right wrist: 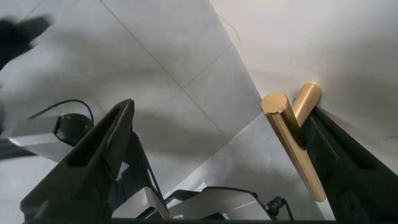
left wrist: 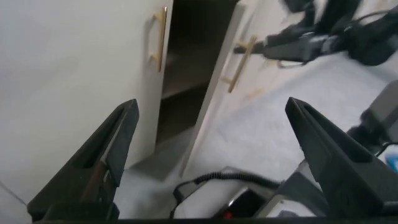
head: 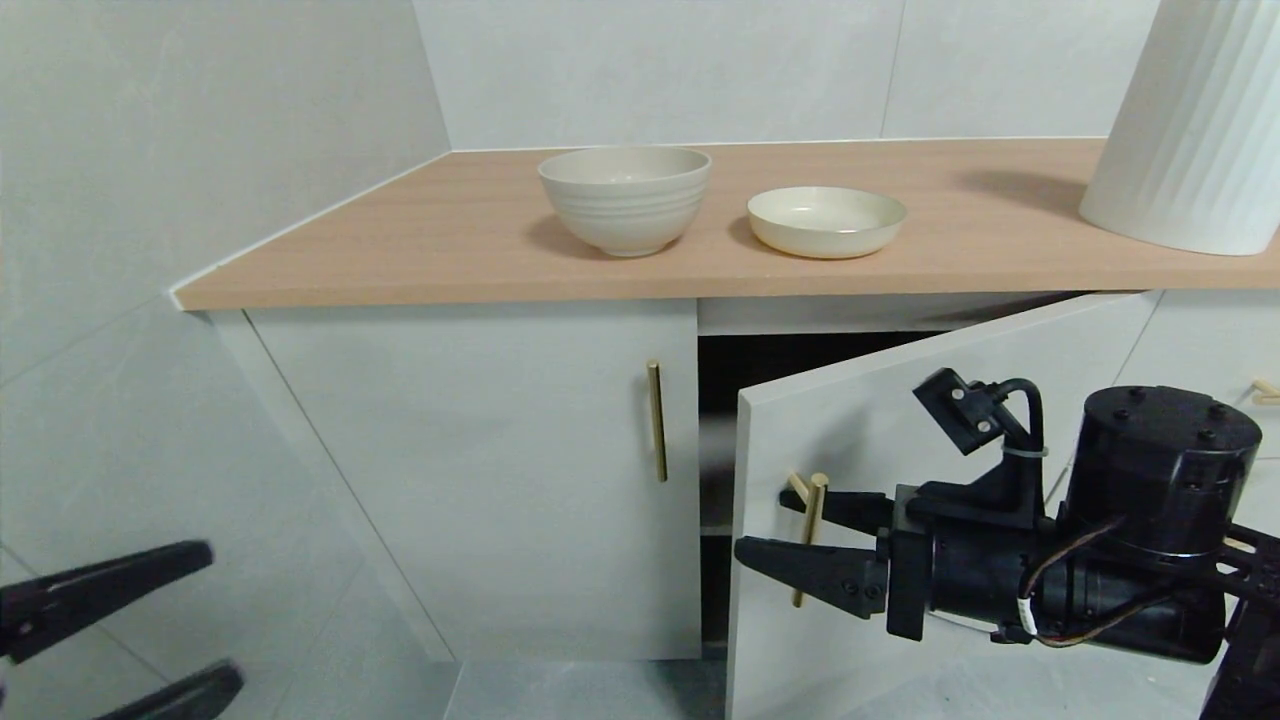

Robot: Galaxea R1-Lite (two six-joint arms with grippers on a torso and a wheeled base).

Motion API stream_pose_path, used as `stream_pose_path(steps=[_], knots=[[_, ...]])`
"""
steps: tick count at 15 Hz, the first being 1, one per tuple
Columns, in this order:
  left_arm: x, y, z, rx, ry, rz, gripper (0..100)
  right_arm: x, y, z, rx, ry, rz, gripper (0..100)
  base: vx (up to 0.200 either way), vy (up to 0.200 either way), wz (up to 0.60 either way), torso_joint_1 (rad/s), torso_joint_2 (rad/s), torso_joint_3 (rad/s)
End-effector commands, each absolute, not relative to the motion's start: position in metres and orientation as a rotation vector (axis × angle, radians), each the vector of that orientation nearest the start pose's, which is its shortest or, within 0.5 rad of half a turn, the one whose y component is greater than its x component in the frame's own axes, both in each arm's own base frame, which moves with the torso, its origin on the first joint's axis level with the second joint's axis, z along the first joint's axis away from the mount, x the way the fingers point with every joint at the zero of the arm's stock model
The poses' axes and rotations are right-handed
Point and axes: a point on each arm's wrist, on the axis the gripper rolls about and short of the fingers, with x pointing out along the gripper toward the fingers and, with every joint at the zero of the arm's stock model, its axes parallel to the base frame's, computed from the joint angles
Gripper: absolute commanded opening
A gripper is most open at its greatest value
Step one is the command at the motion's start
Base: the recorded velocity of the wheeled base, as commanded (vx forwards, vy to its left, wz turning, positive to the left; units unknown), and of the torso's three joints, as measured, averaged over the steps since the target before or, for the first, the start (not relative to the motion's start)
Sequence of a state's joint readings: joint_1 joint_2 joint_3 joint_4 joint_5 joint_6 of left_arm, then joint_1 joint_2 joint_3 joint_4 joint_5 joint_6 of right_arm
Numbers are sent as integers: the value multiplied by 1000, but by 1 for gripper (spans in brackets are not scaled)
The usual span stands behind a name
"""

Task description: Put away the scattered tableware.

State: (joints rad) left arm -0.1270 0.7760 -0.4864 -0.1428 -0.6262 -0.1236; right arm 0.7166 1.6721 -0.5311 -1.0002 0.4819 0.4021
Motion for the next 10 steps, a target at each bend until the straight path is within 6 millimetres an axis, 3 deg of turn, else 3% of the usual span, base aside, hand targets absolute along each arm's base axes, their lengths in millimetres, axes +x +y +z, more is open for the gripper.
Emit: stream_pose_path(steps=[1, 4, 10], knots=[[165, -40, 191, -117, 357, -785, 100, 199, 188, 151, 332, 415, 1143, 100, 0, 0, 0, 0, 0, 0], [191, -60, 161, -110, 439, -857, 100, 201, 189, 150, 332, 420, 1142, 100, 0, 0, 0, 0, 0, 0], [201, -103, 117, -95, 536, -914, 100, 203, 190, 145, 329, 437, 1138, 100, 0, 0, 0, 0, 0, 0]])
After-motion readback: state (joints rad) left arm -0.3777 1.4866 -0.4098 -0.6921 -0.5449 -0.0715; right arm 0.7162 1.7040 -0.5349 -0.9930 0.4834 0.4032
